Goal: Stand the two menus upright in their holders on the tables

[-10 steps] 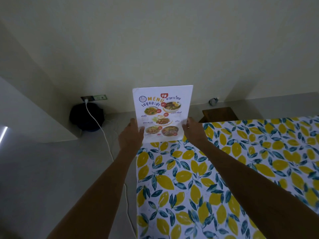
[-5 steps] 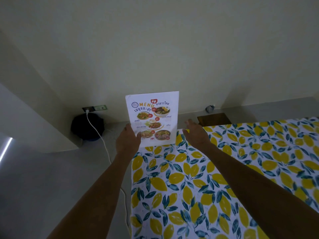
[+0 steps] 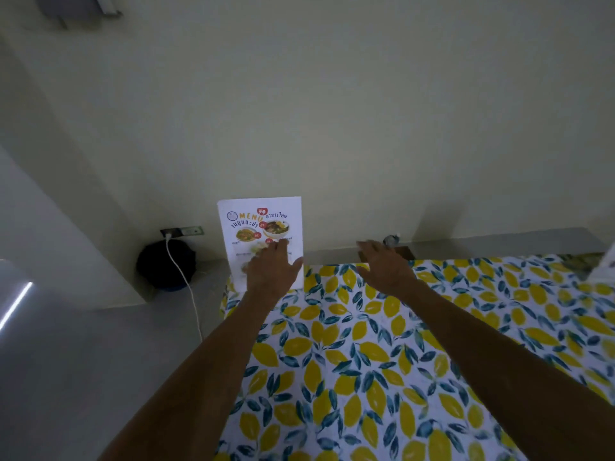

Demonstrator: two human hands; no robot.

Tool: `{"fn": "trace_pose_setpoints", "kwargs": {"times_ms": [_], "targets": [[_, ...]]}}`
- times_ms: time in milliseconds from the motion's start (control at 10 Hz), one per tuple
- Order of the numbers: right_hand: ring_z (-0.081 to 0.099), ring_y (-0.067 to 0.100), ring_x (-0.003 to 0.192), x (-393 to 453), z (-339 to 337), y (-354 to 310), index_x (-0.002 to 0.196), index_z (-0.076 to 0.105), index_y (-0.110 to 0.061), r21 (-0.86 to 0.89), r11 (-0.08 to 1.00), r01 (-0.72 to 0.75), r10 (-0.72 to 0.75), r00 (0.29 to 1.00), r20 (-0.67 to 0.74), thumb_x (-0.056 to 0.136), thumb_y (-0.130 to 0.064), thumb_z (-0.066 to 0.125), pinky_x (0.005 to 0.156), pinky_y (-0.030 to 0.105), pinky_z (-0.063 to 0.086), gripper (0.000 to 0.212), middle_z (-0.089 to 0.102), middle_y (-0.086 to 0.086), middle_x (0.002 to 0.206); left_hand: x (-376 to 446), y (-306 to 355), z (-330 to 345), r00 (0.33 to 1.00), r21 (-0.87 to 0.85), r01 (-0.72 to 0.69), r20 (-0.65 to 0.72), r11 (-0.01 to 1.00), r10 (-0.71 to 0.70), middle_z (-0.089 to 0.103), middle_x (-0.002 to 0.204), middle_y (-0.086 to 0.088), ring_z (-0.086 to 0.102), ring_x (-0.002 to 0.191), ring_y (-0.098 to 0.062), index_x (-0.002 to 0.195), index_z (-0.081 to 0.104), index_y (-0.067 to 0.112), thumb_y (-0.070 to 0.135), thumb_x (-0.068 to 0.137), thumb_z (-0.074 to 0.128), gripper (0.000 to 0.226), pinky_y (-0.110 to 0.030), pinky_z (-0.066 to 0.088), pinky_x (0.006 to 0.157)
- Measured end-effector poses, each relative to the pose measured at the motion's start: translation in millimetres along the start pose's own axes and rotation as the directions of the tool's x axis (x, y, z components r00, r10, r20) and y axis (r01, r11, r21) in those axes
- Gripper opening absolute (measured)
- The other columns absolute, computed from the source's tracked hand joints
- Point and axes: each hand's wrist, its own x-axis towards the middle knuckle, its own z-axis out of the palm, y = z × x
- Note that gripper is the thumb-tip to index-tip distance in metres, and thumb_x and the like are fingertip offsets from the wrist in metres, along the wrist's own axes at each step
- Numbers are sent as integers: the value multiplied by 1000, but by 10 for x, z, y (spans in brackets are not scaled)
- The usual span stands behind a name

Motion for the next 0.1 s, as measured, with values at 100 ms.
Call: {"fn": "trace_pose_setpoints", "kwargs": {"times_ms": [100], "targets": [[37,43,135,-91,-210,277,151,25,-17,8,1000,13,-13,1000,8,93,-45,53,108,53,40,70,33,17,155,-127,391,-88,999,70,-20,-31,997,22,56,132,-10,55,118,-31,138,42,15,54,92,47,60,-47,49,93]]}}
